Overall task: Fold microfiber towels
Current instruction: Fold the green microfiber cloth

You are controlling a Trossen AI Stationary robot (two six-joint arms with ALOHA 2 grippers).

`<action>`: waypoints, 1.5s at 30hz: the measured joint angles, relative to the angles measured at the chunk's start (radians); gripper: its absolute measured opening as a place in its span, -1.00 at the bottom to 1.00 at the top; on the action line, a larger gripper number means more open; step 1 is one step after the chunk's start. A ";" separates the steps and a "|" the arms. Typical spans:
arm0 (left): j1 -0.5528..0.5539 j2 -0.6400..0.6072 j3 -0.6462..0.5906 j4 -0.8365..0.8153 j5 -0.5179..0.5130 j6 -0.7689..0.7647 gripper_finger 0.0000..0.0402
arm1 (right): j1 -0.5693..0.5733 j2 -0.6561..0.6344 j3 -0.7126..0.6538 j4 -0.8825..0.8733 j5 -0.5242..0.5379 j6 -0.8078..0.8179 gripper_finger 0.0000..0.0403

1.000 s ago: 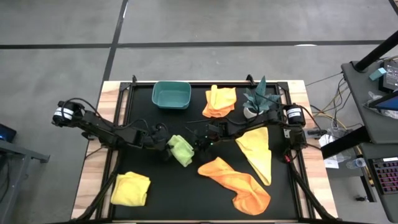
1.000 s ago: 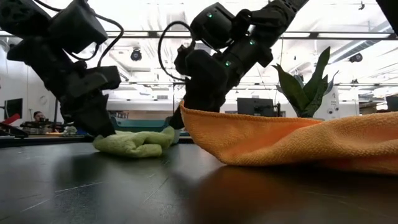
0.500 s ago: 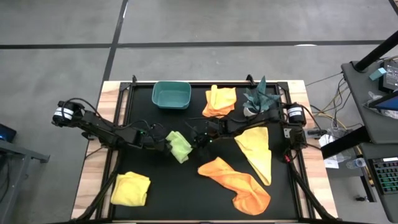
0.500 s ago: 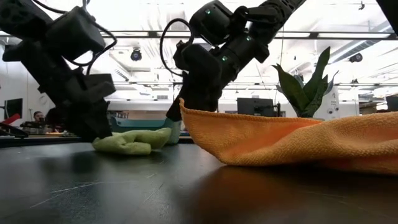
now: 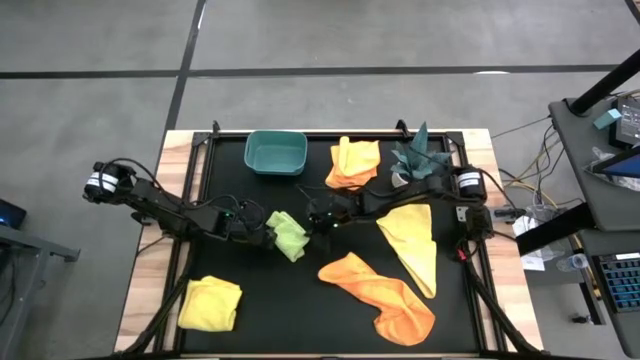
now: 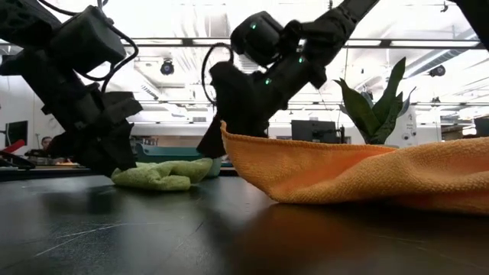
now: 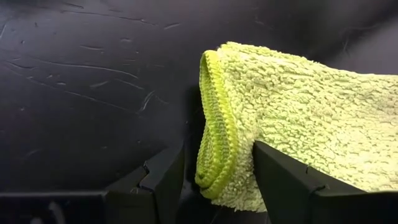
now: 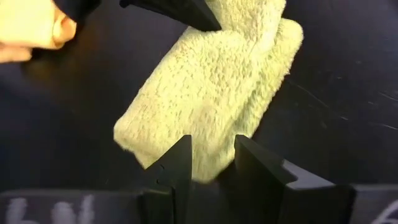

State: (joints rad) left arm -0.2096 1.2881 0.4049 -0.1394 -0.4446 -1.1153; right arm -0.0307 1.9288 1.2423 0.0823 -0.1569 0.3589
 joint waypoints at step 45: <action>0.006 -0.173 0.004 -0.042 -0.012 0.406 -0.14 | 0.033 -0.098 0.060 -0.203 -0.139 -0.226 -0.96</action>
State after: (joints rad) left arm -0.2035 1.1150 0.4091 -0.1812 -0.4568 -0.7095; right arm 0.0025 1.8310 1.3025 -0.1207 -0.2963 0.1330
